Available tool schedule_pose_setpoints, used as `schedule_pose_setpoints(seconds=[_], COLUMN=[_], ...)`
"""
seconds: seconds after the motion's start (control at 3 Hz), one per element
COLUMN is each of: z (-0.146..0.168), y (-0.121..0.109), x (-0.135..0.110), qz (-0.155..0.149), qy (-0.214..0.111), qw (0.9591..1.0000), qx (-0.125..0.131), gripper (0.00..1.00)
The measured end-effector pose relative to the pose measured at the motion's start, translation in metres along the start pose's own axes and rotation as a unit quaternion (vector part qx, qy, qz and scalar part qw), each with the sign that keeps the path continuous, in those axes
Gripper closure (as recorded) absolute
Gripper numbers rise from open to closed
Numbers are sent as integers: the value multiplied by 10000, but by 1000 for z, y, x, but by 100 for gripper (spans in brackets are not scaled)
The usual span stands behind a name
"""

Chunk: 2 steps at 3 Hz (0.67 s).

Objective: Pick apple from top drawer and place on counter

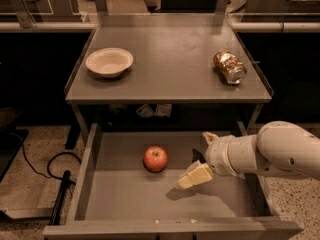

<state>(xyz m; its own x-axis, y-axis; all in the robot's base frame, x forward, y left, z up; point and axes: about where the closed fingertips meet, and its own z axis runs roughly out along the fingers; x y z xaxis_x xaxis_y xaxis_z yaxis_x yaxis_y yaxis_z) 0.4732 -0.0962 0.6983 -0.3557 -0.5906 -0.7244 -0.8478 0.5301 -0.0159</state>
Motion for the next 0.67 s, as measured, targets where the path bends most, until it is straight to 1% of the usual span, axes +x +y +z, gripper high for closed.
schedule_pose_setpoints(seconds=[0.33,0.67], z=[1,19], y=[-1,3], x=[0,-2], qz=[11,1], qy=[-14,-262], qw=[10000,9997], qx=[-8,2], gripper=[0,0])
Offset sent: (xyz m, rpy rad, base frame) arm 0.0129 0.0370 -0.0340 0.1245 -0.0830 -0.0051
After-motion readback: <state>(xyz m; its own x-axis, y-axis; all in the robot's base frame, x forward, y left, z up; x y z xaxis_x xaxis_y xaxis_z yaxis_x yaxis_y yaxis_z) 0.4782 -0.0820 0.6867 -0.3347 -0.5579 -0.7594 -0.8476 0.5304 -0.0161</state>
